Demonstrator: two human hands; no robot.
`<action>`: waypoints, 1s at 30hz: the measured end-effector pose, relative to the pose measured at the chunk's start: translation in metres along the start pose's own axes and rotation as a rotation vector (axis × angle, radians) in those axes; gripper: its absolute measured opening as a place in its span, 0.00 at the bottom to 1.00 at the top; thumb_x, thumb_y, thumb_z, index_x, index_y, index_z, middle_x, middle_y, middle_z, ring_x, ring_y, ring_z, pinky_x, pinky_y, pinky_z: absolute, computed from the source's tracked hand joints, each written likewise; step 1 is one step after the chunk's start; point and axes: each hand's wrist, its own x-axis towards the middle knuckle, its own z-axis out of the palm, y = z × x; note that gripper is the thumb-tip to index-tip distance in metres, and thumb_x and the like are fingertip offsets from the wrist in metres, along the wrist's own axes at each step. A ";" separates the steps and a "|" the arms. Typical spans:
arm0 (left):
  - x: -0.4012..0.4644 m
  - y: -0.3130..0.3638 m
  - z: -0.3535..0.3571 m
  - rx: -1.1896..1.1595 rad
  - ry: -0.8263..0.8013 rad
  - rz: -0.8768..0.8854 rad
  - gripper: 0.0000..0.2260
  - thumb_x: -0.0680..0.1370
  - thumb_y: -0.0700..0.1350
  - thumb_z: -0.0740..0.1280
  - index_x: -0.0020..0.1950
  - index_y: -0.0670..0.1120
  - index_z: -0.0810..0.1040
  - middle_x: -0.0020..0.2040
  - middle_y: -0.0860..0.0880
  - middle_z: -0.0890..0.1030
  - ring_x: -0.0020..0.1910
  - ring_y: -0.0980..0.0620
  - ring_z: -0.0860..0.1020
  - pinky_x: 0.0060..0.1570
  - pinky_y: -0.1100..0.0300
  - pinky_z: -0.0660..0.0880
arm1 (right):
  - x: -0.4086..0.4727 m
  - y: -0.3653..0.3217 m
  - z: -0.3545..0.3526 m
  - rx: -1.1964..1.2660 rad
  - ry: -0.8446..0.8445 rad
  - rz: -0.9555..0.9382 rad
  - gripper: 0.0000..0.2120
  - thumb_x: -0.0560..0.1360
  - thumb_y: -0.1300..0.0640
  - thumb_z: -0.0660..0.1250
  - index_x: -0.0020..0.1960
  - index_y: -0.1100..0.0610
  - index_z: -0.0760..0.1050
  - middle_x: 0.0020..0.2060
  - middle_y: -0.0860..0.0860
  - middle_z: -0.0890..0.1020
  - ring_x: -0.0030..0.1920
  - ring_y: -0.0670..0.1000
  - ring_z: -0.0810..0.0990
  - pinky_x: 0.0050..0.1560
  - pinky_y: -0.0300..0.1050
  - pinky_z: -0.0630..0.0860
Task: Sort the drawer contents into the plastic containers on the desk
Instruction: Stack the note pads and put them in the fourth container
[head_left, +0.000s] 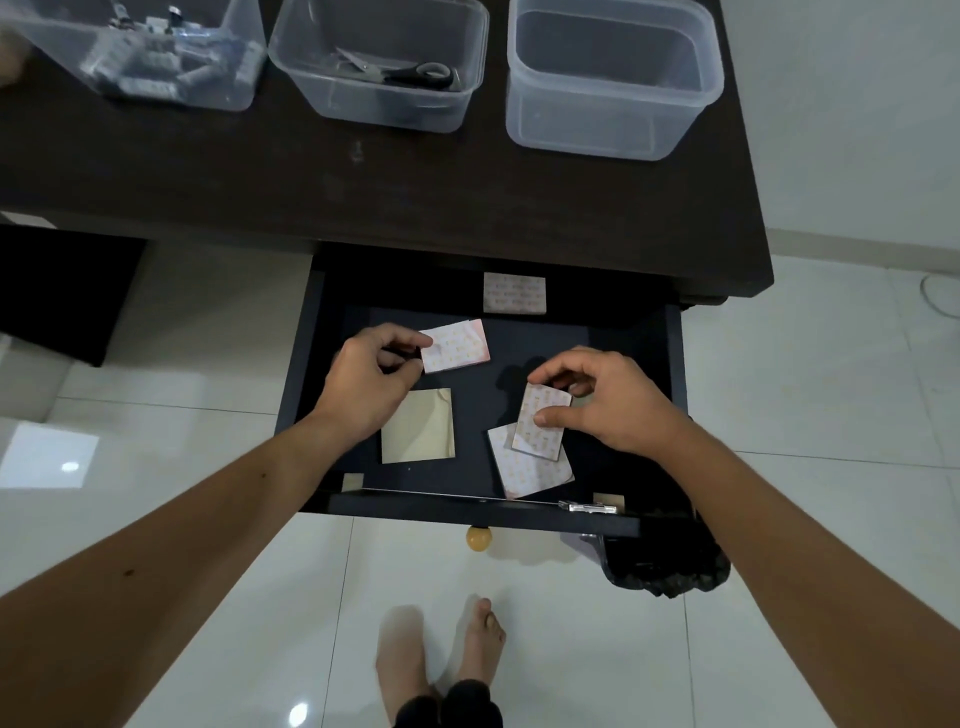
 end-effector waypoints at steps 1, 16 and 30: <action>0.000 0.000 -0.001 -0.016 -0.005 -0.001 0.11 0.80 0.38 0.72 0.59 0.53 0.83 0.55 0.51 0.83 0.50 0.55 0.83 0.48 0.66 0.81 | 0.000 0.000 0.000 -0.021 -0.009 0.006 0.21 0.67 0.59 0.84 0.57 0.48 0.84 0.55 0.41 0.83 0.53 0.40 0.81 0.54 0.32 0.72; -0.005 0.000 -0.007 -0.127 -0.052 -0.055 0.13 0.79 0.39 0.74 0.62 0.51 0.82 0.58 0.51 0.82 0.55 0.55 0.83 0.58 0.60 0.80 | -0.002 -0.001 -0.005 -0.478 0.057 0.129 0.32 0.75 0.63 0.76 0.76 0.53 0.73 0.70 0.49 0.71 0.72 0.54 0.66 0.73 0.42 0.62; -0.006 0.002 -0.005 -0.157 -0.064 -0.059 0.12 0.80 0.38 0.73 0.61 0.49 0.82 0.56 0.49 0.83 0.53 0.56 0.82 0.54 0.66 0.78 | 0.002 -0.008 -0.007 -0.302 0.071 0.114 0.18 0.68 0.60 0.84 0.54 0.48 0.84 0.50 0.42 0.77 0.49 0.39 0.77 0.48 0.28 0.70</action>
